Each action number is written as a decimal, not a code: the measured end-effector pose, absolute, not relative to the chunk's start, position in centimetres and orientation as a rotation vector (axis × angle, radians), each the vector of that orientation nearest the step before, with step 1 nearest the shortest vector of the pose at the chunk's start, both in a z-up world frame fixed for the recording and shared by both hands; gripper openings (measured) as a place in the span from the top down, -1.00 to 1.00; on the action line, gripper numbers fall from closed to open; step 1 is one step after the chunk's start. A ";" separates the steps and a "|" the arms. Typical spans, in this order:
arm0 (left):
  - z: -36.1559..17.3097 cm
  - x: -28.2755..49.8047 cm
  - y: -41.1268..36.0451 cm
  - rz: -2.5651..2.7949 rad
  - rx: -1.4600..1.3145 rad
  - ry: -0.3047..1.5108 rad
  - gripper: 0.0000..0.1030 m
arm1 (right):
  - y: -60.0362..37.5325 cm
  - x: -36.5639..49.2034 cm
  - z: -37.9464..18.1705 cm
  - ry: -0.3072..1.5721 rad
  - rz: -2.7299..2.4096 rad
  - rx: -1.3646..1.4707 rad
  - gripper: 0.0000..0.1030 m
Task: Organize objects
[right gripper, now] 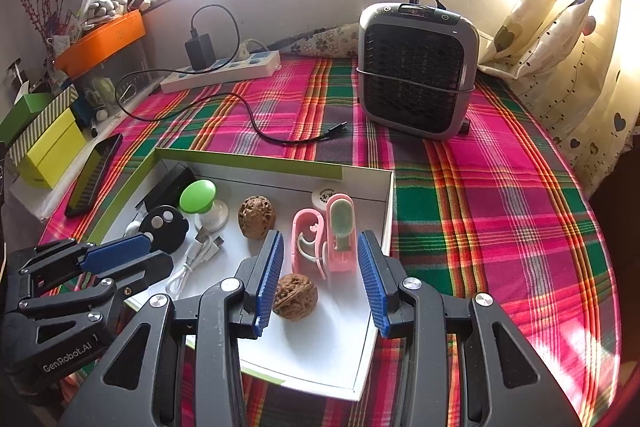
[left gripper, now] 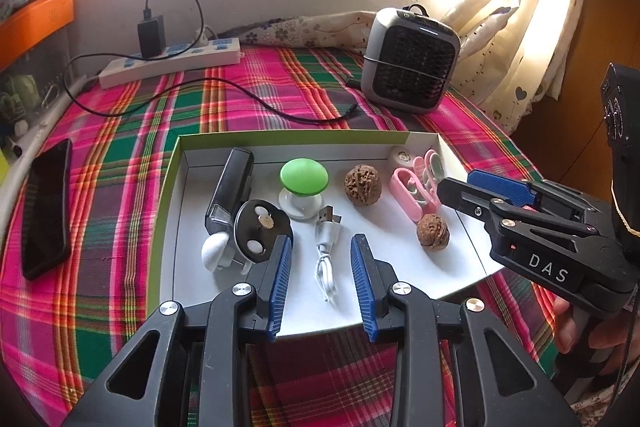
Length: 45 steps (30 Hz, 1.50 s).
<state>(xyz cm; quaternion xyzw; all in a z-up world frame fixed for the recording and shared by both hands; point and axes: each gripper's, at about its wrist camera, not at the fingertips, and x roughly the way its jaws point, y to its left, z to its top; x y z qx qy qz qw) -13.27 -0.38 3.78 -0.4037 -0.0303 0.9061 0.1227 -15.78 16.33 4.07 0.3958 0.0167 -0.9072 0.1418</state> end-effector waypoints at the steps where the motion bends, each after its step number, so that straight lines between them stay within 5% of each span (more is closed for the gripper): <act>1: 3.9 -13.1 -0.4 2.645 -1.174 -0.088 0.44 | 16.3 -15.5 4.1 0.046 -2.618 1.139 0.22; 23: 5.9 -8.6 0.0 2.799 -1.109 0.003 0.44 | 16.5 -10.6 5.4 0.055 -2.671 1.070 0.22; 27: 6.0 -7.7 0.1 2.827 -1.110 0.013 0.44 | 16.6 -9.6 5.3 0.052 -2.675 1.071 0.02; 45: 3.0 -4.6 0.1 2.853 -1.240 0.013 0.44 | 16.0 -6.4 2.4 0.089 -2.640 1.163 -0.08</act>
